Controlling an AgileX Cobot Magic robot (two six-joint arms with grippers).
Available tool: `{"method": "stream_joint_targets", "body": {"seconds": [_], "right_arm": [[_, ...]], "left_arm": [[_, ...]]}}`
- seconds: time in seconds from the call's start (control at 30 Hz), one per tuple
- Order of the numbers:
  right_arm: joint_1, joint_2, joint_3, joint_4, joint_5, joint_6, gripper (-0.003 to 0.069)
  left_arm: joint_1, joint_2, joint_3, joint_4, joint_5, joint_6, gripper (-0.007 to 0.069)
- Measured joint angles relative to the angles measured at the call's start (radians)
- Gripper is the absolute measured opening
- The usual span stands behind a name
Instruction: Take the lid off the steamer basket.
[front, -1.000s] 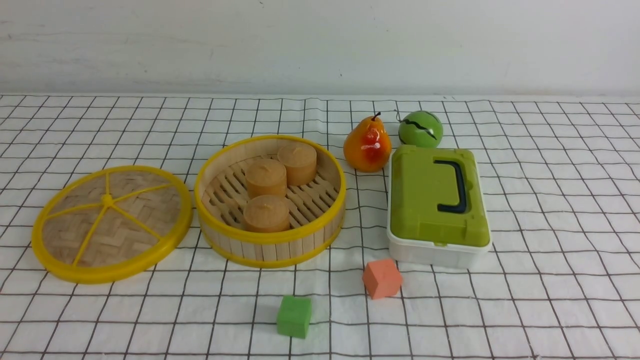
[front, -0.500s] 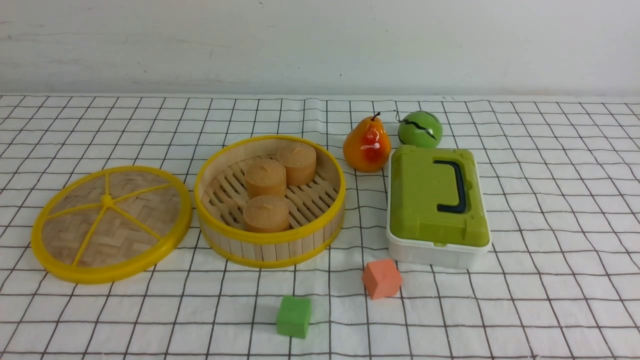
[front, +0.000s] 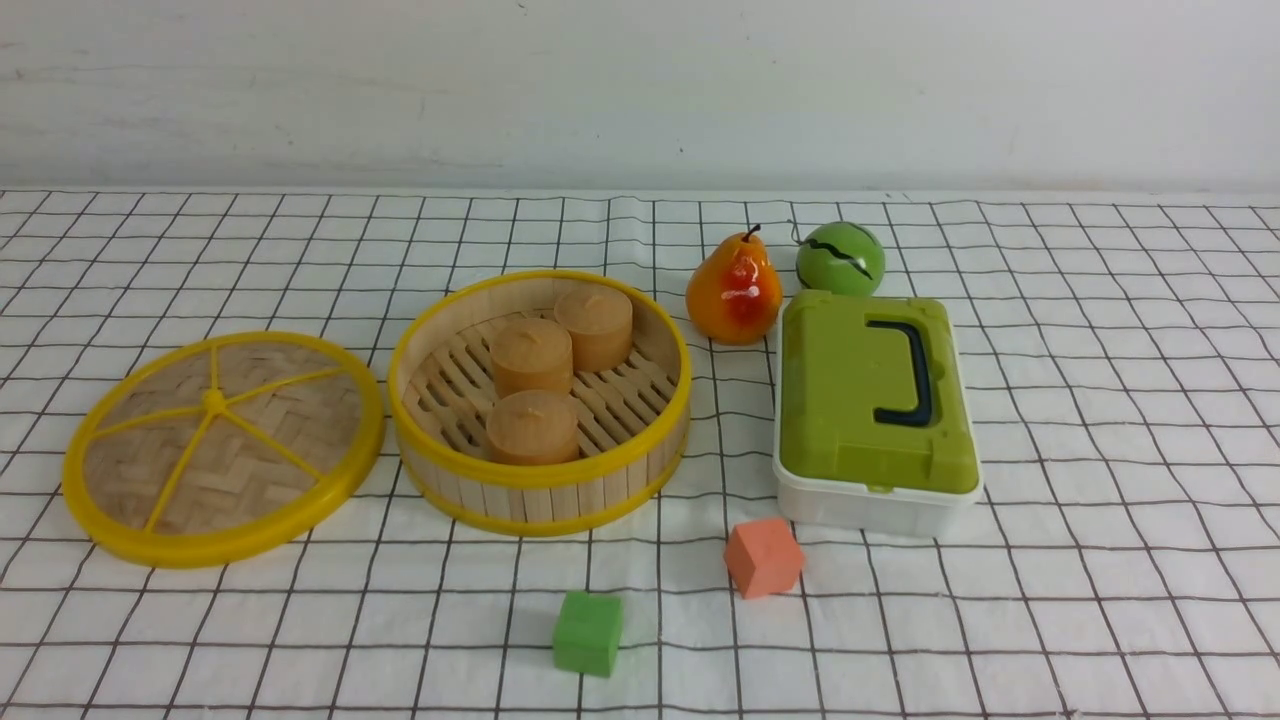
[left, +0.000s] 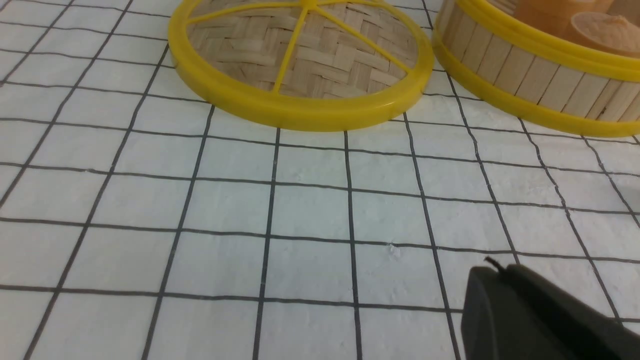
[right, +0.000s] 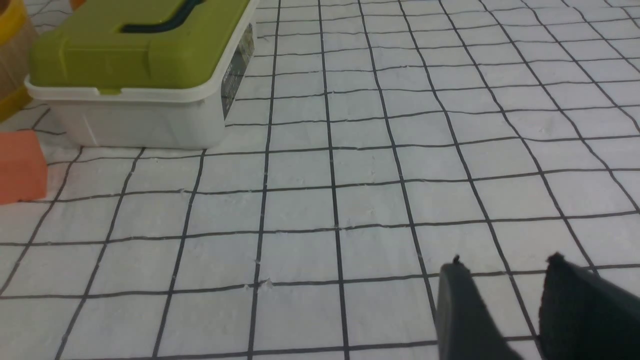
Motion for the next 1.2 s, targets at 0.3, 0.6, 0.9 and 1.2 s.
{"method": "stream_joint_targets", "body": {"seconds": [0.3, 0.6, 0.9, 1.2], "right_arm": [[0.000, 0.000, 0.000, 0.000, 0.000, 0.000, 0.0240], [0.000, 0.000, 0.000, 0.000, 0.000, 0.000, 0.0240], [0.000, 0.000, 0.000, 0.000, 0.000, 0.000, 0.0240], [0.000, 0.000, 0.000, 0.000, 0.000, 0.000, 0.0240]], "left_arm": [[0.000, 0.000, 0.000, 0.000, 0.000, 0.000, 0.0008], [0.000, 0.000, 0.000, 0.000, 0.000, 0.000, 0.0019], [0.000, 0.000, 0.000, 0.000, 0.000, 0.000, 0.0020], [0.000, 0.000, 0.000, 0.000, 0.000, 0.000, 0.0030]]}}
